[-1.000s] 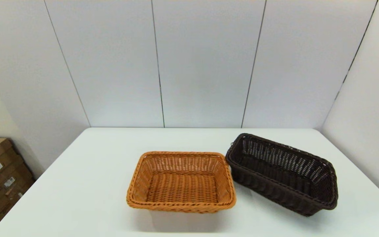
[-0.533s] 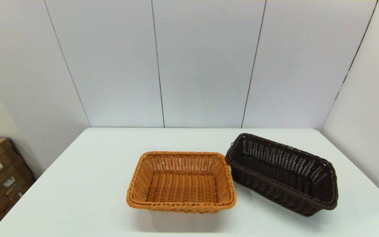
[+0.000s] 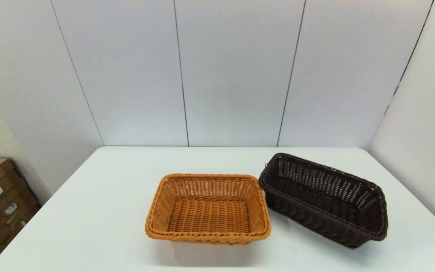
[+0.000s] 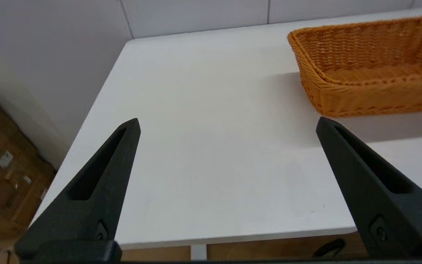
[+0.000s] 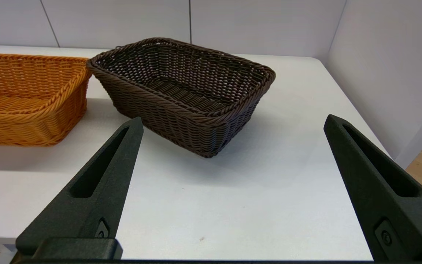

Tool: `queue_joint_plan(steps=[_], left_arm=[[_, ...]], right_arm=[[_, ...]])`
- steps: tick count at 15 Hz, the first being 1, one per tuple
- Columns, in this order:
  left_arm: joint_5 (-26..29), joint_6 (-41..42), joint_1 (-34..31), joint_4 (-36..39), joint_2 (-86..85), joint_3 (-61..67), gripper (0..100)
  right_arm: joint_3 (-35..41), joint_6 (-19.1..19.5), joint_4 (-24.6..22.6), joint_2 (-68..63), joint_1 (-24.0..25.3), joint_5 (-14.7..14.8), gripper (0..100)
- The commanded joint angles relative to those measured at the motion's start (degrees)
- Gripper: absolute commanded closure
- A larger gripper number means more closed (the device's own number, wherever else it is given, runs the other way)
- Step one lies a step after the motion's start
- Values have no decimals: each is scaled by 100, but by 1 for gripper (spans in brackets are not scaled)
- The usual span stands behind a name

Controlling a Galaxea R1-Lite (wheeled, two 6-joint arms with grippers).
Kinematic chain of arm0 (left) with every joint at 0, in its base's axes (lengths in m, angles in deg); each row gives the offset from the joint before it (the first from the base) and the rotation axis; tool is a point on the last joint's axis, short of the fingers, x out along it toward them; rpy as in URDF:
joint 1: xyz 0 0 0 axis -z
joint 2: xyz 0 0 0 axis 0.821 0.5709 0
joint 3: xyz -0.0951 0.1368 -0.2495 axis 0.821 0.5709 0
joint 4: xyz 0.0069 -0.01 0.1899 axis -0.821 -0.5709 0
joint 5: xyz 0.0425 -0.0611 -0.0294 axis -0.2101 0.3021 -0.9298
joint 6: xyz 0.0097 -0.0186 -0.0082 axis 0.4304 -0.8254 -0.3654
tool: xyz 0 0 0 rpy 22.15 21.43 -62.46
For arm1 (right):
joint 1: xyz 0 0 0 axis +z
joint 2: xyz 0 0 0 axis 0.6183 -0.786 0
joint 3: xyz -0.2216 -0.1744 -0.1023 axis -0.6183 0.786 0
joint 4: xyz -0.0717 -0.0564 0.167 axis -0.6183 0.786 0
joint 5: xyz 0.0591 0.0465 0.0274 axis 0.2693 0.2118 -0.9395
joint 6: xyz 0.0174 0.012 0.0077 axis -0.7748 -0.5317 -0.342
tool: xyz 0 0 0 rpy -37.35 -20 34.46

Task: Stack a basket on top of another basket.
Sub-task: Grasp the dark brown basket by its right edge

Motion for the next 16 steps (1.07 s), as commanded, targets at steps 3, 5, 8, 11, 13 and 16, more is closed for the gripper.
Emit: queue_joint_plan(steps=[3, 5, 8, 11, 13, 16], left_arm=[[-125, -122, 4, -3, 16, 6, 0], [-125, -122, 4, -3, 16, 6, 0], [-125, -122, 4, 6, 16, 6, 0], [-125, -122, -4, 6, 16, 6, 0], [-125, -122, 4, -3, 16, 6, 0], [-125, -122, 4, -3, 16, 6, 0]], right_arm=[[9, 3, 2, 0, 0, -3, 0], [9, 3, 2, 0, 0, -3, 0], [9, 3, 2, 0, 0, -3, 0], [9, 3, 2, 0, 0, -3, 0], [9, -6, 2, 0, 0, 6, 0], [9, -32, 2, 0, 0, 6, 0]])
